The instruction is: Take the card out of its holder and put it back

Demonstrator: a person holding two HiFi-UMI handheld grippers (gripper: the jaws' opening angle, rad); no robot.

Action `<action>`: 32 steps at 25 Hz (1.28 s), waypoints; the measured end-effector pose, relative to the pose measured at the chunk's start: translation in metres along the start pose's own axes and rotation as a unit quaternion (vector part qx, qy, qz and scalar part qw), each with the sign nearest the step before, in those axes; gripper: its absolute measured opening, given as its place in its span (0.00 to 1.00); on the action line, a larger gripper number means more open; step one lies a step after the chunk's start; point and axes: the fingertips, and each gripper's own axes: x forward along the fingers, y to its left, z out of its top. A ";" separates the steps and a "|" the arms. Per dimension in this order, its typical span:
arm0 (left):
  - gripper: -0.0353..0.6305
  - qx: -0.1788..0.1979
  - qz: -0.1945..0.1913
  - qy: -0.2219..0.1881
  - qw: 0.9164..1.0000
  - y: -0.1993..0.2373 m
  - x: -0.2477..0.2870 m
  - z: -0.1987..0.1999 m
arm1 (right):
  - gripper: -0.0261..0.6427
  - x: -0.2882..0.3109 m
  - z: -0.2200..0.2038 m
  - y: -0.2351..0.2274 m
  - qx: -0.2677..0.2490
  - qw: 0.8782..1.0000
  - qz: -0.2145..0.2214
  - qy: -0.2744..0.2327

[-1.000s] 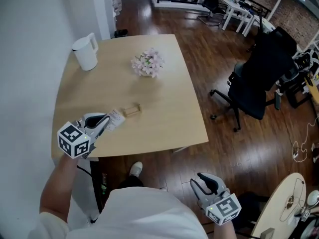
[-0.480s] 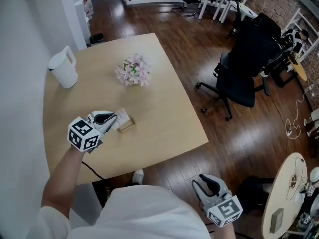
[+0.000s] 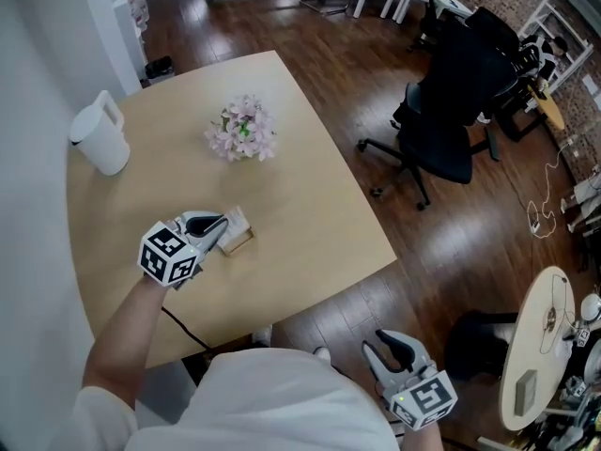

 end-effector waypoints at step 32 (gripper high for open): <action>0.08 -0.002 -0.013 0.037 0.999 0.007 0.044 -0.053 | 0.23 0.007 -0.004 -0.014 0.015 1.000 -0.005 0.024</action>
